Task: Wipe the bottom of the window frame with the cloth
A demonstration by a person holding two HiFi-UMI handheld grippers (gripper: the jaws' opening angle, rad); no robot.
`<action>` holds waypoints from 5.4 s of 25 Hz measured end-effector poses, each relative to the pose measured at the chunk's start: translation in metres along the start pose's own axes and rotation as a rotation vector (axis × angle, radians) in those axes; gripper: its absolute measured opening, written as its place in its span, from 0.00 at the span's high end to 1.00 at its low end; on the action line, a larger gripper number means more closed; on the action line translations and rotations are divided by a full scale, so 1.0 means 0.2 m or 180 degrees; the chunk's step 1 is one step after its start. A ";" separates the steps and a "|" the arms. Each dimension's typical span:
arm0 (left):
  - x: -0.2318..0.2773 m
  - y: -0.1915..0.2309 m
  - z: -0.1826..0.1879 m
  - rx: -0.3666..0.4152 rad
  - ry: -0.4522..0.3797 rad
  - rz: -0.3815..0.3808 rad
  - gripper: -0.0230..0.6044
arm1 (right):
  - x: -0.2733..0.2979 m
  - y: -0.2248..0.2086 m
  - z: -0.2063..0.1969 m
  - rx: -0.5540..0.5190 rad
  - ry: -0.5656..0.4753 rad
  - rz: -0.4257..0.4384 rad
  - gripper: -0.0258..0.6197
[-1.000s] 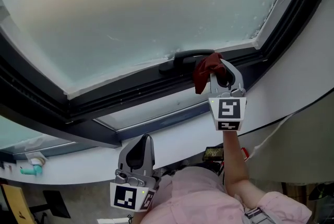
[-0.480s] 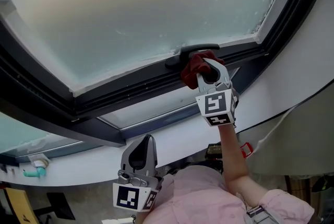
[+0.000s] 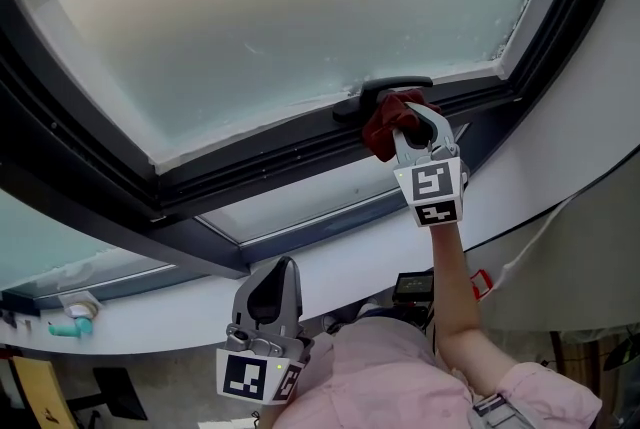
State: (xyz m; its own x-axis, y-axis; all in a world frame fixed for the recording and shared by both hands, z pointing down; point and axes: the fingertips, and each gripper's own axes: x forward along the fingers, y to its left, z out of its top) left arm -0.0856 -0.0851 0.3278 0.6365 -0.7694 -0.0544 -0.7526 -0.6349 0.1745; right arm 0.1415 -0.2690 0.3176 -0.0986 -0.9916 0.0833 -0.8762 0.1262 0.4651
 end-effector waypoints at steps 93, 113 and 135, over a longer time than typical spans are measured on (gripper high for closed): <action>0.50 -0.86 -0.21 0.0002 -0.0104 0.0480 0.96 | 0.00 -0.62 -0.35 0.0198 -0.0090 0.0813 0.86; 0.48 -0.85 -0.22 -0.0087 -0.0131 0.0498 0.96 | 0.00 -0.74 -0.41 0.0259 -0.0001 0.0701 0.86; 0.46 -0.83 -0.21 -0.0261 -0.0186 0.0458 0.96 | -0.01 -0.95 -0.52 0.0392 0.0134 0.0454 0.86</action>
State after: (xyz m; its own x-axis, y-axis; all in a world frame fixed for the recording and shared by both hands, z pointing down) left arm 0.1049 -0.0466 0.3355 0.5105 -0.8562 -0.0798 -0.8174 -0.5120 0.2641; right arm 0.3567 -0.2887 0.3220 -0.2084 -0.9616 0.1787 -0.9061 0.2586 0.3349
